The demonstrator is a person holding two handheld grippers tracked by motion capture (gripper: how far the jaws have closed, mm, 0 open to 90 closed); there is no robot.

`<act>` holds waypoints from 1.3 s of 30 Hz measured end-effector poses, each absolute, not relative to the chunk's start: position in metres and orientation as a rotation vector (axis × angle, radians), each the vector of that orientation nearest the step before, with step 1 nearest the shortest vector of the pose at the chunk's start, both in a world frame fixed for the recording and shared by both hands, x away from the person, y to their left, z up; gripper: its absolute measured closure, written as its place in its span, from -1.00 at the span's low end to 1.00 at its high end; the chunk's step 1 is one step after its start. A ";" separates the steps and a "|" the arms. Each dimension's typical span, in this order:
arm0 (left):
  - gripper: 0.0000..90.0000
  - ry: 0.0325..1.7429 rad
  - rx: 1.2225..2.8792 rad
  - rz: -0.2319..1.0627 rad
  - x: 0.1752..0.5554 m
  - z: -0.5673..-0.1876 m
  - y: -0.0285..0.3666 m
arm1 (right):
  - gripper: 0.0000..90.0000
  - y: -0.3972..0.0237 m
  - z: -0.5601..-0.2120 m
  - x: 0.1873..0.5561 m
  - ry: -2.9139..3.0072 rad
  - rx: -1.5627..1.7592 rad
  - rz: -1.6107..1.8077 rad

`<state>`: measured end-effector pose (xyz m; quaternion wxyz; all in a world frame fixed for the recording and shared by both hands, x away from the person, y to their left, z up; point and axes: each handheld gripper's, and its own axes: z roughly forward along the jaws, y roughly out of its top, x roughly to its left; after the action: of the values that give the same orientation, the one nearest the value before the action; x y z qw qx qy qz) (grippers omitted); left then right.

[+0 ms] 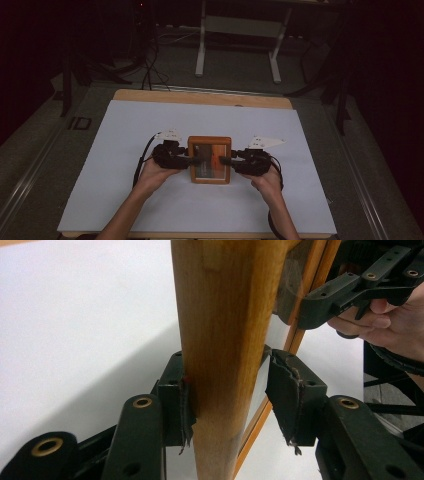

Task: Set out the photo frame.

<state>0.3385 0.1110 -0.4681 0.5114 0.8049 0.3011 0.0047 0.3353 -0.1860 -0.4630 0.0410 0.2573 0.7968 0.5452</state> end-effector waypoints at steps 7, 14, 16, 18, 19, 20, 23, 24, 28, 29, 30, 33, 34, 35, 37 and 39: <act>0.22 0.761 1.947 0.023 0.340 -0.472 0.116 | 0.35 -0.179 -0.473 0.342 2.453 0.826 1.678; 0.22 0.788 1.954 0.040 0.340 -0.474 0.119 | 0.33 -0.174 -0.480 0.346 2.465 0.839 1.674; 0.22 0.793 1.954 0.043 0.341 -0.475 0.119 | 0.33 -0.173 -0.481 0.347 2.467 0.843 1.673; 0.22 0.798 1.956 0.044 0.341 -0.476 0.120 | 0.33 -0.172 -0.482 0.348 2.469 0.844 1.674; 0.23 0.799 1.957 0.045 0.341 -0.476 0.120 | 0.32 -0.171 -0.483 0.349 2.472 0.847 1.671; 0.23 0.799 1.957 0.045 0.341 -0.476 0.120 | 0.32 -0.171 -0.484 0.349 2.472 0.849 1.673; 0.24 0.800 1.962 0.055 0.342 -0.478 0.119 | 0.31 -0.171 -0.487 0.351 2.477 0.855 1.672; 0.24 0.800 1.962 0.055 0.342 -0.478 0.119 | 0.31 -0.171 -0.487 0.351 2.477 0.855 1.672; 0.25 0.797 1.952 0.053 0.342 -0.479 0.120 | 0.31 -0.172 -0.489 0.353 2.473 0.858 1.683; 0.25 0.799 1.951 0.053 0.343 -0.479 0.120 | 0.31 -0.172 -0.489 0.353 2.474 0.858 1.686; 0.25 0.799 1.951 0.053 0.343 -0.479 0.120 | 0.31 -0.172 -0.489 0.353 2.473 0.861 1.687; 0.24 0.807 1.942 0.057 0.344 -0.481 0.120 | 0.31 -0.172 -0.490 0.355 2.466 0.868 1.693; 0.24 0.807 1.942 0.057 0.344 -0.481 0.120 | 0.31 -0.172 -0.490 0.355 2.466 0.868 1.693; 0.24 0.816 1.938 0.062 0.345 -0.481 0.120 | 0.31 -0.172 -0.491 0.355 2.464 0.871 1.696; 0.23 0.820 1.943 0.072 0.345 -0.481 0.119 | 0.30 -0.172 -0.493 0.358 2.458 0.881 1.710; 0.22 0.822 1.945 0.080 0.345 -0.482 0.119 | 0.30 -0.172 -0.493 0.358 2.457 0.883 1.711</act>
<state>0.3448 0.1185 -0.4816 0.4920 0.8014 0.3386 0.0329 0.3584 -0.1724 -0.4932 0.0102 0.2830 0.7870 0.5481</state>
